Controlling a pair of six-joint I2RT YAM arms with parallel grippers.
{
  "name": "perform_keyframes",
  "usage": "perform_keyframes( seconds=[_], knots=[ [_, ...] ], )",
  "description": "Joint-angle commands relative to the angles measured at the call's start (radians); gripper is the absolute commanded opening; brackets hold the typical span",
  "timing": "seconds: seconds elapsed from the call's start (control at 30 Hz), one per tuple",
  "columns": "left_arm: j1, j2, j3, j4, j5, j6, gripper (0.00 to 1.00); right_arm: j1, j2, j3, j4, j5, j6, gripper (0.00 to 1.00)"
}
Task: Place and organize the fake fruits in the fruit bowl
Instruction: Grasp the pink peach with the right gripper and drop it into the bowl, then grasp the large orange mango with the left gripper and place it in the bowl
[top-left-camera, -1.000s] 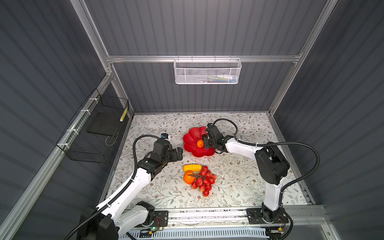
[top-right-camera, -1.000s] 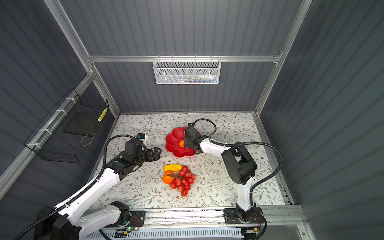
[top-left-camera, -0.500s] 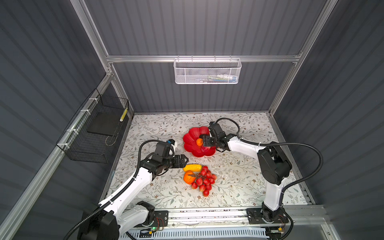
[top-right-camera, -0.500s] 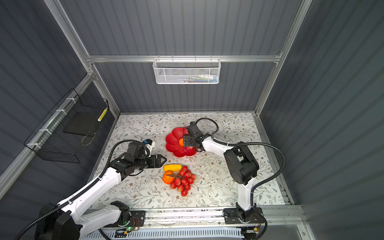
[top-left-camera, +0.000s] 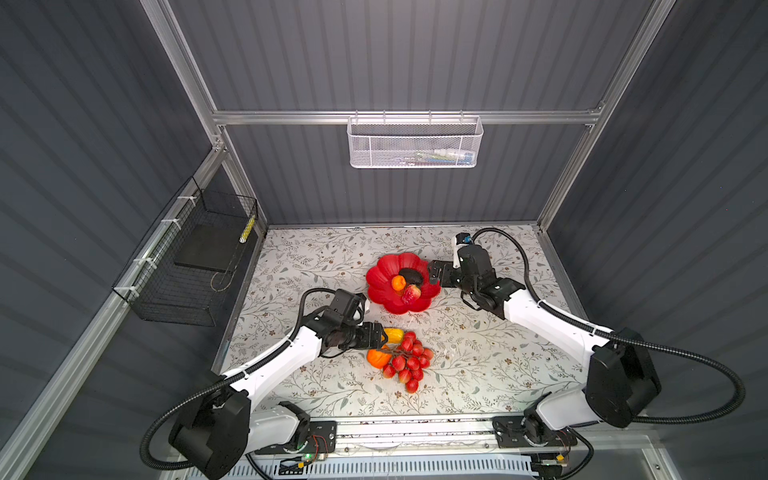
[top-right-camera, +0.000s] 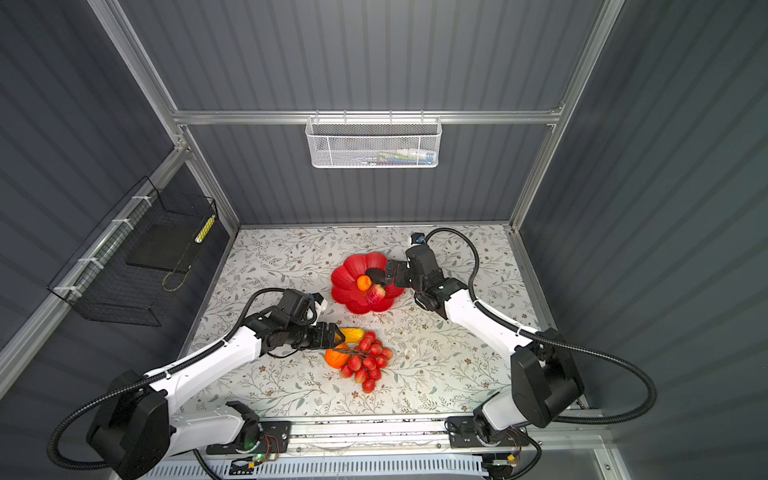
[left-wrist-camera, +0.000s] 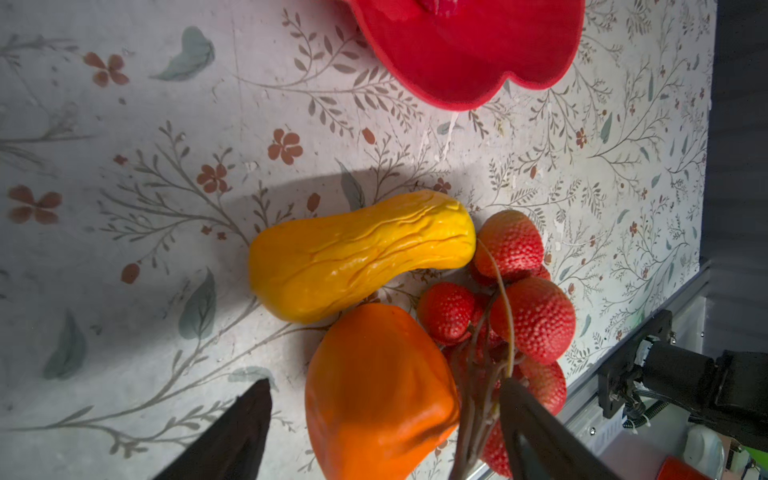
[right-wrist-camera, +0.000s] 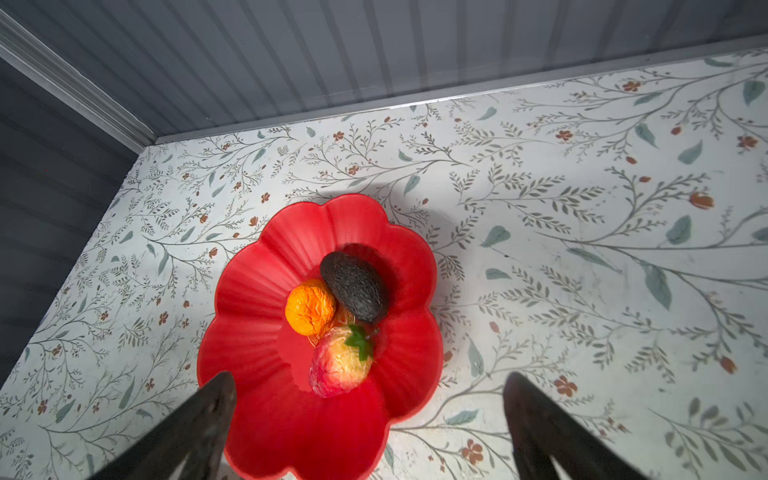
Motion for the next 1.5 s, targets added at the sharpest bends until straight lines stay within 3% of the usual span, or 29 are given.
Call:
perform_keyframes(
  seconds=[0.0, 0.53, 0.83, 1.13, 1.3, 1.47],
  knots=[
    [-0.018, 0.031, 0.024, -0.034, -0.007, -0.03, 0.85, -0.014, -0.028, -0.03, 0.006, 0.015, 0.02, 0.99],
    [-0.092, 0.101, 0.015, -0.053, -0.024, -0.079, 0.77, -0.04, -0.053, -0.078, 0.015, -0.012, 0.045, 0.99],
    [-0.092, 0.095, 0.009, -0.082, -0.052, -0.094, 0.51, -0.057, -0.059, -0.103, 0.025, -0.029, 0.056, 0.99],
    [-0.092, -0.059, 0.06, -0.249, -0.232, -0.089, 0.38, -0.065, -0.051, -0.106, 0.036, -0.044, 0.065, 0.99],
    [-0.092, -0.165, 0.15, -0.343, -0.363, -0.043, 0.4, -0.071, -0.06, -0.105, 0.033, -0.049, 0.059, 0.99],
    [-0.088, -0.094, 0.318, -0.302, -0.473, 0.074, 0.43, -0.079, -0.082, -0.121, 0.029, -0.049, 0.059, 0.99]
  ],
)
